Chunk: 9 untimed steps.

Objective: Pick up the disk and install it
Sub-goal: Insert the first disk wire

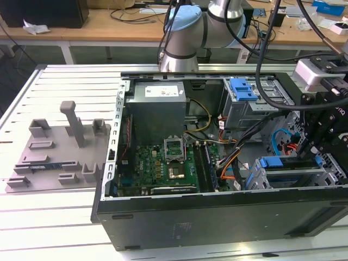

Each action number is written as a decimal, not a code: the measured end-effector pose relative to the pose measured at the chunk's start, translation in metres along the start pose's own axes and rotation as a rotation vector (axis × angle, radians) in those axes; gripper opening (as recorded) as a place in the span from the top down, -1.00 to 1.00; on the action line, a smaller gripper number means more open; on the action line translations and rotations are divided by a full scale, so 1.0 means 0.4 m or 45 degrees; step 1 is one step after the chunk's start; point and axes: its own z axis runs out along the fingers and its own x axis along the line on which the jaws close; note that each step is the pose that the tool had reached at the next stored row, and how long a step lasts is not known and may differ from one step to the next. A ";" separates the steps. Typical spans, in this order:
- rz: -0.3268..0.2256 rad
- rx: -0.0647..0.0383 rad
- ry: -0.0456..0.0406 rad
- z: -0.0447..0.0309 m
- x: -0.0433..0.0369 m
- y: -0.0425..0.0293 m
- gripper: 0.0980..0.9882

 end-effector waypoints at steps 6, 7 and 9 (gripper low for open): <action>-0.001 0.000 0.000 0.002 0.000 0.000 0.84; -0.002 0.000 0.000 0.001 0.000 0.000 0.84; -0.002 0.000 0.000 0.002 0.000 0.000 0.84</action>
